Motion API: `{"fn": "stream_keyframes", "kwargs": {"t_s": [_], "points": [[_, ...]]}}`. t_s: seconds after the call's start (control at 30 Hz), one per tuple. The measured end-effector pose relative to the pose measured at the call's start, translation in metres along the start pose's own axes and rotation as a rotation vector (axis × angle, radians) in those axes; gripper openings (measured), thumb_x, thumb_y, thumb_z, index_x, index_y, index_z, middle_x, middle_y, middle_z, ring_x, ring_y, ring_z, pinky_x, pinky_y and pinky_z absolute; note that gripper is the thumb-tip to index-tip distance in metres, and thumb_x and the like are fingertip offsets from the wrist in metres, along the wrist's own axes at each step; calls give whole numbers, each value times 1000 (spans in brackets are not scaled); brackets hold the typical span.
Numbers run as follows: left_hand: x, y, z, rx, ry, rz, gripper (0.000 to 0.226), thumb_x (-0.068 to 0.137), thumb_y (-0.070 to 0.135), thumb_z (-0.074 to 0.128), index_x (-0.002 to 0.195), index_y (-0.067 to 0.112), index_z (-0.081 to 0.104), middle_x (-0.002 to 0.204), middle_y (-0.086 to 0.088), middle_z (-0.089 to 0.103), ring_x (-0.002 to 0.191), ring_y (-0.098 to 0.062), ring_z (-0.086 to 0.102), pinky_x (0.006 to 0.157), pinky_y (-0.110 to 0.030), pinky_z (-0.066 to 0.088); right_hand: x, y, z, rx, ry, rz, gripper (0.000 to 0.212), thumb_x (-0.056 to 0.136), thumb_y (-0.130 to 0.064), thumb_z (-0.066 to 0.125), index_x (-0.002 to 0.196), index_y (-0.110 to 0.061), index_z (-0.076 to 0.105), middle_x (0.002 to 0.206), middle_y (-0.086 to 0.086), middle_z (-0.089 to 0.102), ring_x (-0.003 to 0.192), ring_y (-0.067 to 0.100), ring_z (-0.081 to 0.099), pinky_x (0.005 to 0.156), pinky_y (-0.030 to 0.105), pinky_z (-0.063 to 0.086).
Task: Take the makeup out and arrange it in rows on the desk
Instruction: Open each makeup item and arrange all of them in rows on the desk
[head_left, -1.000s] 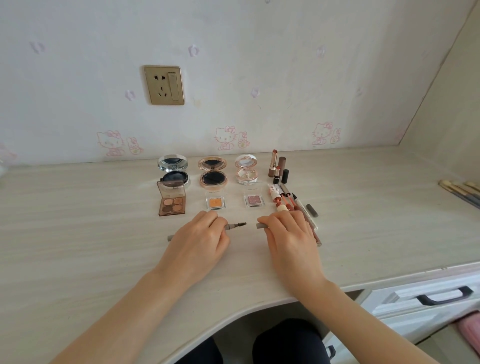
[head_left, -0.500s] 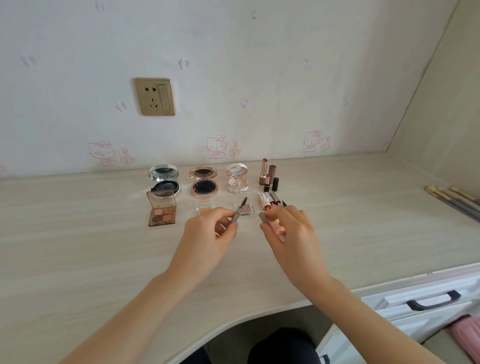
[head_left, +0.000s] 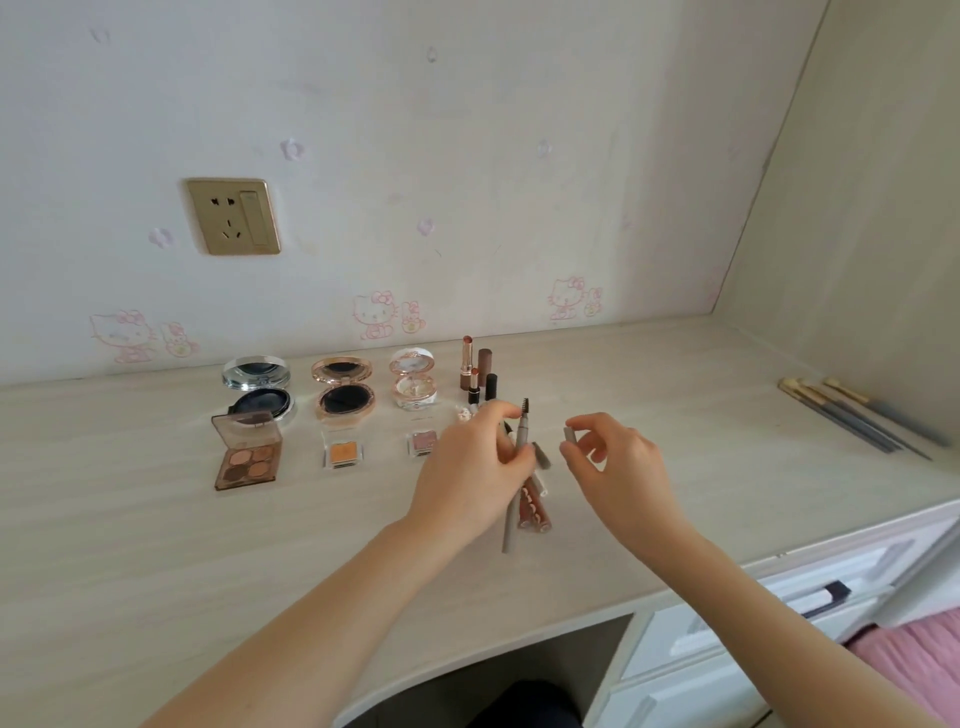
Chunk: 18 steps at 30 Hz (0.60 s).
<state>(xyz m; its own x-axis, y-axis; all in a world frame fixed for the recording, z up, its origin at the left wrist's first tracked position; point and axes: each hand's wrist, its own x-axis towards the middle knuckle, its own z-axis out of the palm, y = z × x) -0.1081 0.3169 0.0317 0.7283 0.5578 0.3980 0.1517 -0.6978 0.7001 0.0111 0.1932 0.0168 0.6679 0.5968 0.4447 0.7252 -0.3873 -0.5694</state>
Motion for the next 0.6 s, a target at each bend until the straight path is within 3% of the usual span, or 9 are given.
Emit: {"fn": "stream_keyframes", "kwargs": {"t_s": [0.17, 0.3, 0.43, 0.6], "points": [[29, 21, 32, 83, -56, 2, 46, 86, 32, 58, 130, 28, 46, 70, 10, 64, 71, -6, 62, 69, -33, 53, 18, 27, -8, -68, -43, 37, 22, 91, -29, 58, 110, -18, 62, 77, -13, 56, 86, 14, 51, 67, 26, 39], [49, 29, 55, 182, -97, -16, 49, 87, 34, 56, 133, 25, 40, 75, 5, 64, 72, -15, 63, 64, -38, 54, 26, 44, -12, -184, -84, 34, 25, 94, -30, 53, 114, -16, 60, 88, -3, 66, 96, 18, 52, 70, 32, 46], [59, 31, 72, 296, -122, -18, 45, 88, 34, 55, 130, 23, 42, 74, 4, 60, 69, -16, 58, 48, -27, 36, 31, 56, -12, -273, -118, 36, 28, 96, -31, 49, 116, -15, 60, 96, 1, 67, 101, 20, 51, 77, 34, 47], [59, 26, 83, 486, -149, 84, 30, 90, 36, 53, 114, 18, 57, 89, -2, 65, 85, -26, 60, 65, -31, 37, 29, 64, -9, -362, -151, 3, 28, 97, -33, 45, 114, -15, 59, 101, 0, 64, 101, 21, 49, 79, 32, 43]]}}
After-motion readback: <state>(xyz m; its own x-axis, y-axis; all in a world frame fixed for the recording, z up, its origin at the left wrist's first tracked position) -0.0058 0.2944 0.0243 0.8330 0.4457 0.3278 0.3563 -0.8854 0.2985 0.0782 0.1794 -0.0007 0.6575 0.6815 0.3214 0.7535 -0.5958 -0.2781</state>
